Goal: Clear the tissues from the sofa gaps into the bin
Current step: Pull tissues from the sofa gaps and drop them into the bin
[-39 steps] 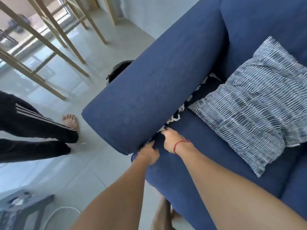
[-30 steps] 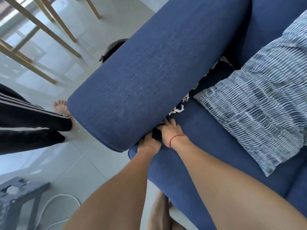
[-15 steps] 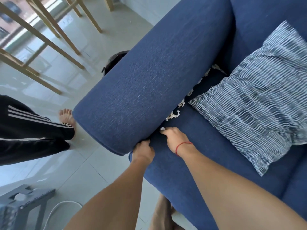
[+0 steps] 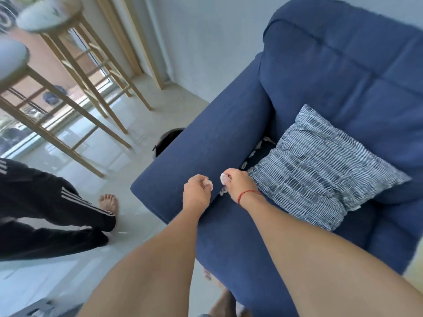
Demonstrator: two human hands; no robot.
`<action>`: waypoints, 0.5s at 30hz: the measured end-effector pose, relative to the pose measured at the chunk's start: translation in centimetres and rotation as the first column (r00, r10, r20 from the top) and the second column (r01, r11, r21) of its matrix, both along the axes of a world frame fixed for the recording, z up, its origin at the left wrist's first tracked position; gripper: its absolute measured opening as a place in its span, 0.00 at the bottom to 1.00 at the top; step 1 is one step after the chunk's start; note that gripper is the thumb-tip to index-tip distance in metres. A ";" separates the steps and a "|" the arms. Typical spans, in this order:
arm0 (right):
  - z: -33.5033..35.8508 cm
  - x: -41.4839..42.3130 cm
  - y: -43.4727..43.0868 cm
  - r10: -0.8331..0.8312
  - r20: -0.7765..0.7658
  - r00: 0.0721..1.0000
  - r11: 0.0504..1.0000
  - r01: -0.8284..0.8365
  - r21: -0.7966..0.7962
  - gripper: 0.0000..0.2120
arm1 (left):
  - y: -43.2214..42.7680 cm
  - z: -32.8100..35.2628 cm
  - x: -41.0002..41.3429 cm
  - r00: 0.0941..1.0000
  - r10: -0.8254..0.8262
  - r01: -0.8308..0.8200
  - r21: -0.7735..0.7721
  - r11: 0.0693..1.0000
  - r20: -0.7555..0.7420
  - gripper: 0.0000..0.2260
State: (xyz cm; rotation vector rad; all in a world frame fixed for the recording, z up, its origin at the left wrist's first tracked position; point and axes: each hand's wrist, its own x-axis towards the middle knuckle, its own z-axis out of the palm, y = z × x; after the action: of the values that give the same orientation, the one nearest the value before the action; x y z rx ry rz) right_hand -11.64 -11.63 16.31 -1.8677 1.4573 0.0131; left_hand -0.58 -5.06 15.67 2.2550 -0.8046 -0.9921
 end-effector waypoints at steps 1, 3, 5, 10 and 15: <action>1.4 0.3 -0.4 -0.014 0.021 1.000 1.000 0.014 -0.012 0.11 | -0.5 1.3 0.4 1.000 -0.002 0.003 -0.022 1.000 0.014 0.06; 4.3 1.1 -1.1 -0.021 0.054 0.998 0.998 0.024 -0.058 0.11 | -1.3 4.0 1.4 0.998 0.000 0.004 -0.080 0.997 0.056 0.09; 6.9 2.3 -1.9 -0.022 0.084 0.996 0.996 0.029 -0.083 0.11 | -1.8 6.2 2.5 0.996 0.000 0.010 -0.116 0.993 0.089 0.12; 10.5 5.5 -4.8 -0.071 0.179 0.981 0.996 0.080 -0.046 0.12 | -3.2 9.1 6.5 0.994 0.014 0.005 -0.167 0.986 0.110 0.12; 10.0 9.9 -7.7 -0.100 0.193 0.976 0.995 0.099 0.017 0.13 | -5.1 8.7 11.8 0.994 0.076 -0.062 -0.165 0.984 0.080 0.11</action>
State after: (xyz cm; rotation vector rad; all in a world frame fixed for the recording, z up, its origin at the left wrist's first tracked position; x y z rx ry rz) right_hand -1.73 -19.29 26.29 -1.7355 1.4115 -0.2059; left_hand 11.21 -10.19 24.33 2.1820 -0.8076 -0.7730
